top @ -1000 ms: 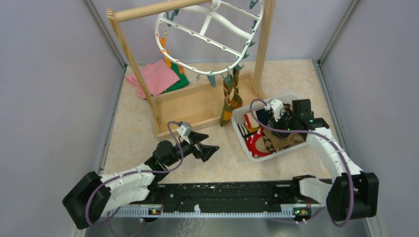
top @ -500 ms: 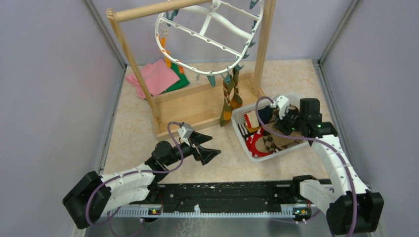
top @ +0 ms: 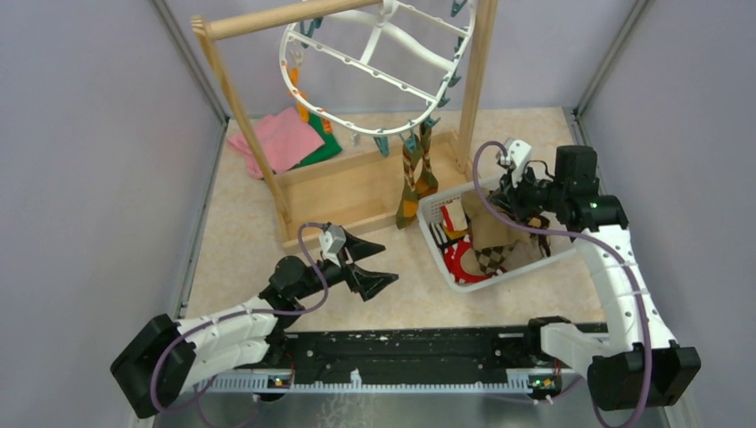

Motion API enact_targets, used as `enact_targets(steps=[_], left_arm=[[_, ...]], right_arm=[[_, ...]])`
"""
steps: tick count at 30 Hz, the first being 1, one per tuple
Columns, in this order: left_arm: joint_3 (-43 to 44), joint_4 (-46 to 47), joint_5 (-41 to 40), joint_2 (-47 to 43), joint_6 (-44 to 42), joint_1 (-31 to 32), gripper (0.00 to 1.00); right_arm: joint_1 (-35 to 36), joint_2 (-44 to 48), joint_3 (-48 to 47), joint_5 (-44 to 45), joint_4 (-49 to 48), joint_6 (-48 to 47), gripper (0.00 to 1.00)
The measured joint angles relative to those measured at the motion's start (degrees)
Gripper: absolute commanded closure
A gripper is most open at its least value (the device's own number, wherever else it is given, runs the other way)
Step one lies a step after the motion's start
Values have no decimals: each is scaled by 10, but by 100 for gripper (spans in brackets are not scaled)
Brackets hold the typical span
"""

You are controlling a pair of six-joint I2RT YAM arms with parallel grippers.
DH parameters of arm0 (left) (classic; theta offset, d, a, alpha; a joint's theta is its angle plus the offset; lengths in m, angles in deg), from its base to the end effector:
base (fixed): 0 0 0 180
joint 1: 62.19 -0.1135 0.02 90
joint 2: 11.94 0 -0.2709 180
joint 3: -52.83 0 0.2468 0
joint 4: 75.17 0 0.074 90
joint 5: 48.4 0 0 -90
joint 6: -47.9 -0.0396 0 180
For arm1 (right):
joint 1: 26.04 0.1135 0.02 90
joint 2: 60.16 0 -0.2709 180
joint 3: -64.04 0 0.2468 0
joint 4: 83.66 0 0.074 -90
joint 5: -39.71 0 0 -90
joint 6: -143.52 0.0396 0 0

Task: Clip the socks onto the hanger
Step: Pick up the sock from the bin.

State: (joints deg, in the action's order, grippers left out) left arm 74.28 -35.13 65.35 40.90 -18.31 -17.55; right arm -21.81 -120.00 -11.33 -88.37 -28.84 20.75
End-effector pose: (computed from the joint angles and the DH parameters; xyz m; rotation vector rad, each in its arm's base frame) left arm 0.1140 -0.1350 0.2174 0.6397 1.4250 -1.2566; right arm 0.2007 0.0393 0.3472 -0.9911 1.8807 0.4566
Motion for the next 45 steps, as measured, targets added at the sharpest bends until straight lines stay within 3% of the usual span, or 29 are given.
enact_targets(steps=[8, 16, 32, 41, 45], left_arm=[[0, 13, 10, 2, 1, 0, 1], [0, 23, 16, 19, 13, 0, 1], [30, 49, 40, 84, 49, 0, 3], [45, 195, 68, 189, 104, 0, 12], [72, 234, 79, 220, 124, 0, 15]], right_arm=[[-3, -3, -4, -39, -5, 9, 100], [-13, -2, 103, 12, -49, 19, 100], [-18, -11, -38, -133, -27, 50, 100], [-3, -55, -77, -306, 40, 54, 100], [64, -54, -81, -324, 42, 65, 100]])
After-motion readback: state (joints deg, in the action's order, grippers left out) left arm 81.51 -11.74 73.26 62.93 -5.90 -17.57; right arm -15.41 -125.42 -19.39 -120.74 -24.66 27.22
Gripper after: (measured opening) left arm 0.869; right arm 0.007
